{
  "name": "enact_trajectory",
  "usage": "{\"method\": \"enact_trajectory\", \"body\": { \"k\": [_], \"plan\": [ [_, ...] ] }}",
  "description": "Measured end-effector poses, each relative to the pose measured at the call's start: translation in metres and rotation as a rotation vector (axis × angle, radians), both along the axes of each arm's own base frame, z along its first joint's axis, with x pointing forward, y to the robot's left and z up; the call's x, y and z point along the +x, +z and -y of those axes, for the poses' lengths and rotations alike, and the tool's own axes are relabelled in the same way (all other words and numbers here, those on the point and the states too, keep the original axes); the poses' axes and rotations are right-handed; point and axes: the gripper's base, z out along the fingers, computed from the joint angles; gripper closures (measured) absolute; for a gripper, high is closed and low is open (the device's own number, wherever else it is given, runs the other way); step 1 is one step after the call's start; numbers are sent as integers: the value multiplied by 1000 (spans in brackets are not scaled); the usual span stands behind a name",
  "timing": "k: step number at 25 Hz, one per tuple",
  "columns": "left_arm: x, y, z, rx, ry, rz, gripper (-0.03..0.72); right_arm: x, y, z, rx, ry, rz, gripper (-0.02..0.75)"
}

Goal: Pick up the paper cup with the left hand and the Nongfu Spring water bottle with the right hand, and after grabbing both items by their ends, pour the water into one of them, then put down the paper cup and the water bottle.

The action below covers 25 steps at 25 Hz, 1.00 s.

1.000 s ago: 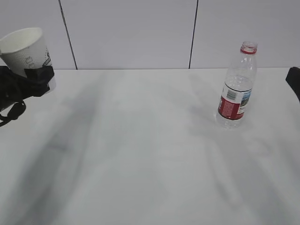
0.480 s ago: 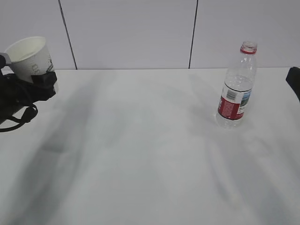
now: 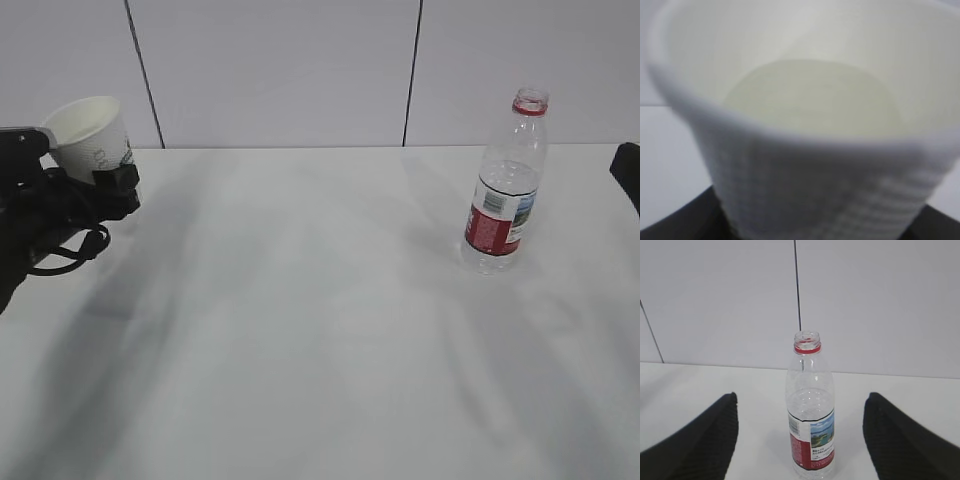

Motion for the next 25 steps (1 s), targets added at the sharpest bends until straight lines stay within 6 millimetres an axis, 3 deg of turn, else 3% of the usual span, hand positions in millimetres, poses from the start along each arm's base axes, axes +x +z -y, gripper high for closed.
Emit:
{"method": "enact_trajectory", "body": {
  "k": [12,25],
  "plan": [
    [14,-45,2,0,5,-32,230,-1,-6,0,-9,7,-63,153],
    [13,-64,1,0,5,-47,229,-1,-6,-1,27,2,-76,152]
  ]
}}
